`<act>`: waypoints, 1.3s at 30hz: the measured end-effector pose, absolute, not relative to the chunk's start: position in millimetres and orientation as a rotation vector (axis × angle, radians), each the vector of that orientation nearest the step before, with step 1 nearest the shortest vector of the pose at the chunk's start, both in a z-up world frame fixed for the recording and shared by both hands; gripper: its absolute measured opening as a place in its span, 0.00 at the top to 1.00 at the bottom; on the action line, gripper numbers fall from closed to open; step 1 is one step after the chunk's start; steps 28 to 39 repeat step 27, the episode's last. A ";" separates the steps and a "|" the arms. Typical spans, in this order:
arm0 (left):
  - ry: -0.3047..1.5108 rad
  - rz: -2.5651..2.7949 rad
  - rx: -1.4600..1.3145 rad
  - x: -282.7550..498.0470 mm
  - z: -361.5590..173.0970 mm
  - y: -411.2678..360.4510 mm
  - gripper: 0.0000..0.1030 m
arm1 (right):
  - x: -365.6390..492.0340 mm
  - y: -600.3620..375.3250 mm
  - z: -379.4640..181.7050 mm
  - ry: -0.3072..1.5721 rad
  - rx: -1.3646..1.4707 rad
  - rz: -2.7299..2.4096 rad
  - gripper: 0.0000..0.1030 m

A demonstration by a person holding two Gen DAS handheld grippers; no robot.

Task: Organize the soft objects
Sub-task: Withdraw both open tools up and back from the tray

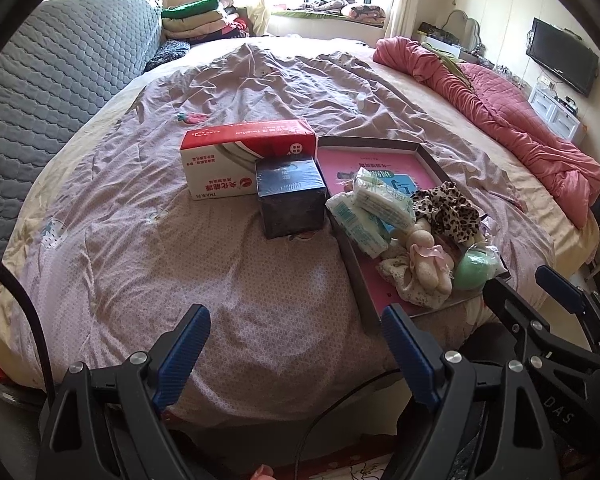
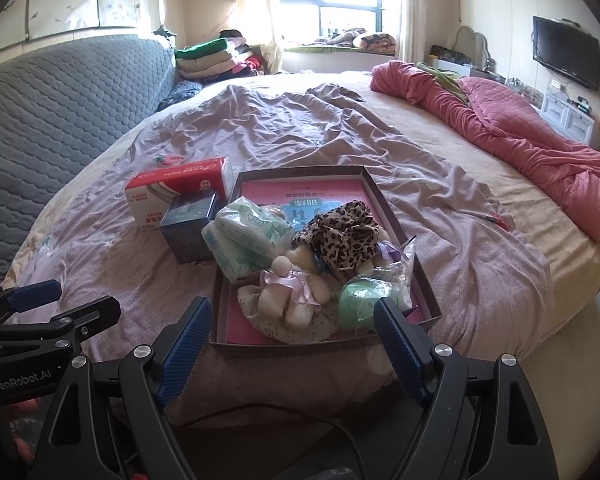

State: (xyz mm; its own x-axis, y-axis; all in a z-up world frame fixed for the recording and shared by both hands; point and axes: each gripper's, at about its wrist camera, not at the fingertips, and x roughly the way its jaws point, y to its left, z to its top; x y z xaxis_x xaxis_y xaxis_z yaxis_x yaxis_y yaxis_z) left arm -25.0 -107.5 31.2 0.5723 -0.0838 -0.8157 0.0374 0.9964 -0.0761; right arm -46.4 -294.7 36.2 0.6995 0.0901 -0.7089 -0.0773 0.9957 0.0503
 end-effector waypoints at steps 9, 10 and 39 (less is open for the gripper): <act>0.970 -0.069 -0.054 -23.4 29.3 -107.1 0.15 | -46.3 -295.2 35.8 0.793 0.017 0.094 0.19; 0.971 -0.068 -0.051 -23.4 29.2 -107.1 0.15 | -46.1 -295.1 35.8 0.792 0.017 0.095 0.19; 0.994 -0.067 -0.044 -19.8 23.4 -107.8 0.15 | -44.4 -295.1 32.5 0.802 0.021 0.095 0.19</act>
